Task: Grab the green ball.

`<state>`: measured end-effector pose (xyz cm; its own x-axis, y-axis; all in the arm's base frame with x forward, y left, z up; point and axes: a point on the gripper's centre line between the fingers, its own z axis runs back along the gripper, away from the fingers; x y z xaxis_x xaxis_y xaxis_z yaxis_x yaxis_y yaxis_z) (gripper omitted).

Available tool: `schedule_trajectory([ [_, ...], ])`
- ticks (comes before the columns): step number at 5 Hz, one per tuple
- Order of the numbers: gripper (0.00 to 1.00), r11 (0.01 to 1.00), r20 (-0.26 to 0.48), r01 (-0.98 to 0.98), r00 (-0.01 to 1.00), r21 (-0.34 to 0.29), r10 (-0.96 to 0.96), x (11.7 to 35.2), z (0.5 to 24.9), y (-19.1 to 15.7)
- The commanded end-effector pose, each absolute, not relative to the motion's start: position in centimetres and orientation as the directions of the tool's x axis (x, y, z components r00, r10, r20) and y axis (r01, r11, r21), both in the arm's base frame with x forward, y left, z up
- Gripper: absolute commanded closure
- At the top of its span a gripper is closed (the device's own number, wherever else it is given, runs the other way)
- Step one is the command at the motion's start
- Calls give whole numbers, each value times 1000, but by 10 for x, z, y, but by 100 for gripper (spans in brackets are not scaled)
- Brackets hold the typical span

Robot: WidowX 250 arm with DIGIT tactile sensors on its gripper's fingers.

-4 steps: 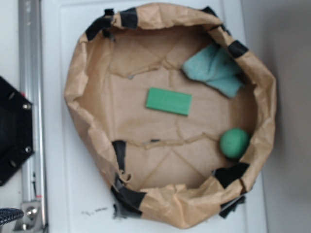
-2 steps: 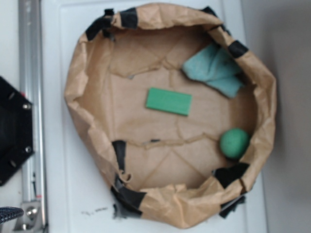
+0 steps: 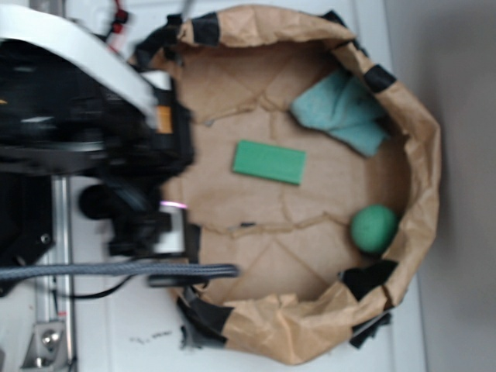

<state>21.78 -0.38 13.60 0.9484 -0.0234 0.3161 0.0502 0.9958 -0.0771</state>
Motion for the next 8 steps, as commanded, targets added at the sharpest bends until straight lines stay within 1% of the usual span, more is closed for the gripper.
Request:
schedule_trajectory([
  [1, 0, 972, 361, 222, 915, -77, -180, 300, 105, -25],
  [2, 0, 948, 351, 312, 896, -58, -273, 309, 95, -59],
  [3, 0, 931, 348, 361, 881, -58, -320, 312, 91, -81],
  [4, 0, 927, 347, 373, 873, -25, -342, 323, 81, -88],
  [5, 0, 938, 346, 346, 880, 0, -325, 344, 71, -72],
  [6, 0, 934, 404, 357, 852, 21, -334, 359, 72, -62],
  [7, 94, 928, 464, 367, 812, 65, -353, 361, 64, -60],
  [8, 100, 937, 468, 345, 820, 58, -331, 357, 55, -56],
])
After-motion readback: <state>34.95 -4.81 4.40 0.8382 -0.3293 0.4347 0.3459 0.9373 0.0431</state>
